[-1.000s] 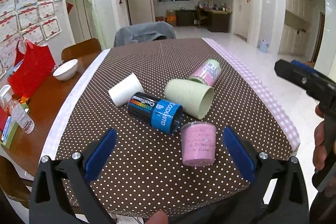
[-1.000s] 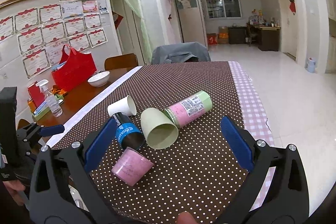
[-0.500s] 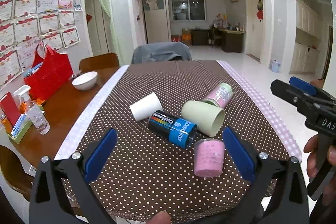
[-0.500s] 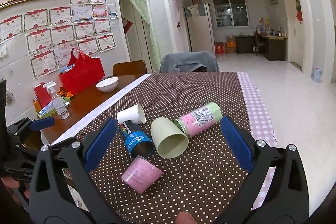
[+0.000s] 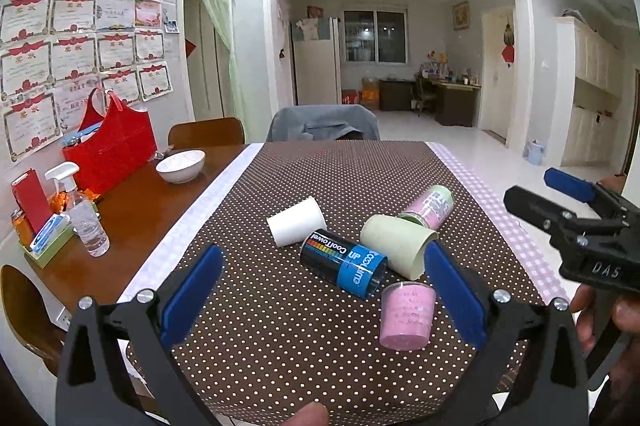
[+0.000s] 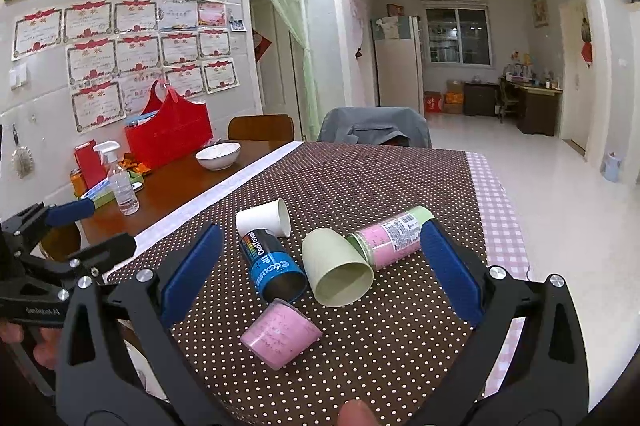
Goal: Flip cup upside down
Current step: 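Move the right tool toward the pink cup, then tilt the right tool down and close it around the pink cup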
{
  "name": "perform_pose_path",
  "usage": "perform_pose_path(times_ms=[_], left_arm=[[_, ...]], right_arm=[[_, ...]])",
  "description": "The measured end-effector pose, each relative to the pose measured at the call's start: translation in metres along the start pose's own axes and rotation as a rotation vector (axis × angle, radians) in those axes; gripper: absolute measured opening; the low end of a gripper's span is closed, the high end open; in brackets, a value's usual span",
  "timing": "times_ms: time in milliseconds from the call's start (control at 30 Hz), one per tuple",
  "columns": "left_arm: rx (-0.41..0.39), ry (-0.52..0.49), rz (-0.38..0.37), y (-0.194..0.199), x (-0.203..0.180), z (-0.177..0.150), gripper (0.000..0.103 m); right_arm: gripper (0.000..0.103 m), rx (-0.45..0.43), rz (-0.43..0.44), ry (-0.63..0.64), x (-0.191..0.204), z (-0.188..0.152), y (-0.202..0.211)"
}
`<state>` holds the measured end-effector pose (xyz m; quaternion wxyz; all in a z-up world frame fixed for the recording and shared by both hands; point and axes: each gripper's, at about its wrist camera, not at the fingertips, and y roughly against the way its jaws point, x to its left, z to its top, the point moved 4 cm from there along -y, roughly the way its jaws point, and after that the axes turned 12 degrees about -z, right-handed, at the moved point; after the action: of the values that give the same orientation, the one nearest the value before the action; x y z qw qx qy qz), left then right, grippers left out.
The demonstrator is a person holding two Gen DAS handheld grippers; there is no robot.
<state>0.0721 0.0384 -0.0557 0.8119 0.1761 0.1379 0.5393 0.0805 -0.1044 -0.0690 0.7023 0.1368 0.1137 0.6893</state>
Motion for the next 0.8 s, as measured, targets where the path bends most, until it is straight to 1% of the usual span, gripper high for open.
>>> perform_pose_path(times_ms=[200,433,567,633,667,700,800], left_arm=[[-0.02,-0.004,0.007,0.005,0.0,-0.001,0.099],[-0.033,-0.004,0.012,0.007,0.001,-0.002,0.099],[-0.041,0.004,0.017,0.008,0.006,-0.002,0.099],[-0.044,0.01,0.024,0.007,0.009,-0.003,0.099],[-0.045,0.012,0.027,0.006,0.011,-0.003,0.099],[-0.044,0.013,0.032,0.005,0.013,-0.004,0.099],[-0.04,0.016,0.041,0.002,0.016,-0.006,0.099]], right_arm=[[0.097,0.009,0.036,0.034,0.006,0.001,0.0],[0.097,0.041,0.073,0.037,0.008,-0.001,-0.007],[0.097,0.042,0.105,0.072,0.011,-0.003,-0.01],[0.097,0.041,0.139,0.125,0.015,-0.003,-0.013],[0.097,0.041,0.14,0.152,0.016,-0.004,-0.014],[0.097,0.039,0.141,0.205,0.018,-0.005,-0.017],[0.097,0.052,0.194,0.306,0.022,-0.009,-0.024]])
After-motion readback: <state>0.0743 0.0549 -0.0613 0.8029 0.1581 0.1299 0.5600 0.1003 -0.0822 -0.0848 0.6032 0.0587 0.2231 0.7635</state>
